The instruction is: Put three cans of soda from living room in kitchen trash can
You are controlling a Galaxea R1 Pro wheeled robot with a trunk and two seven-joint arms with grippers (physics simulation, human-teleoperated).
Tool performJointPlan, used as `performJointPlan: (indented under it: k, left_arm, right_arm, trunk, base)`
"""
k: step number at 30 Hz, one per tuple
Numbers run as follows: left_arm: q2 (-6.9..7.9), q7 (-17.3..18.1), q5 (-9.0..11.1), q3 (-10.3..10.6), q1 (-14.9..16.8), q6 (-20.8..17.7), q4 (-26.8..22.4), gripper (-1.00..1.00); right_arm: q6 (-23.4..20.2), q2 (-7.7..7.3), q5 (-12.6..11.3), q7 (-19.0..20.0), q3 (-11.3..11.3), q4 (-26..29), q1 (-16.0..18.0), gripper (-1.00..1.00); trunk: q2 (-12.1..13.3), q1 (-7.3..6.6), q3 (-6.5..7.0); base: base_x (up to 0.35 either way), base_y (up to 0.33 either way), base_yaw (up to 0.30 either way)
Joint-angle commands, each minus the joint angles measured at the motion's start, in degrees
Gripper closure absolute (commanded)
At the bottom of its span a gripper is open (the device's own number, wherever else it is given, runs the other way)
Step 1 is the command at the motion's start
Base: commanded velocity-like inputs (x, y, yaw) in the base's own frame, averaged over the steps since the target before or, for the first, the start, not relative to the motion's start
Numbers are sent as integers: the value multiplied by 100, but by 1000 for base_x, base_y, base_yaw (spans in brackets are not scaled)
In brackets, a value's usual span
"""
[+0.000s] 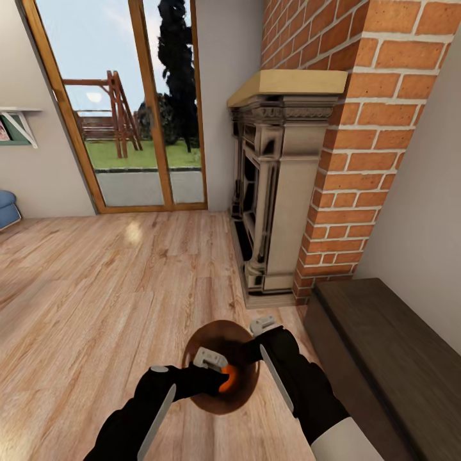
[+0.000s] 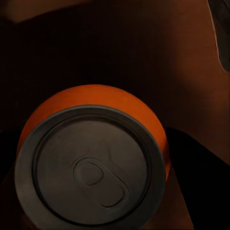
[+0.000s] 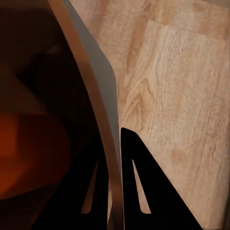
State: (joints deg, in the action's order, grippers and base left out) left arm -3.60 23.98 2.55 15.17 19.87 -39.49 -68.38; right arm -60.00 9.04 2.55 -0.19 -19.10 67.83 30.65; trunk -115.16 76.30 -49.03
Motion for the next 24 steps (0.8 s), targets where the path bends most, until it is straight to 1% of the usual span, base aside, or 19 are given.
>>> performJointPlan:
  k: [1,4,5,7,11,18,19,24]
  left_arm:
    - [0,-1,4,3,0,-1,2,100]
    - [0,-88,1,8,0,-1,10,100]
    - [0,-194,5,16,0,1,14,100]
    - [0,-255,7,43,0,2,16,100]
    - [0,-305,8,95,0,3,17,100]
    - [-2,-322,9,116,0,14,19,100]
    - [-2,-323,9,116,0,16,20,-100]
    - [0,-323,6,117,0,43,25,-100]
  right_arm:
    - [0,1,-1,29,3,3,2,100]
    - [0,-1,-1,28,0,2,2,100]
    - [0,-1,-1,28,-3,2,2,100]
    - [0,0,0,28,-4,2,2,100]
    - [0,-5,0,28,-5,1,2,100]
    - [0,-3,-3,28,-7,-6,2,100]
    - [0,-3,-2,28,-7,-6,2,100]
    - [0,-5,-1,28,-14,-7,2,100]
  trunk:
    - [0,0,1]
    - [0,0,1]
    - [0,0,1]
    - [0,0,1]
    - [0,0,1]
    - [0,0,1]
    - [0,0,1]
    - [0,0,1]
  base:
    - [0,0,0]
    - [0,0,0]
    - [0,0,0]
    - [0,0,0]
    - [0,0,0]
    - [0,0,0]
    - [0,0,0]
    - [0,0,0]
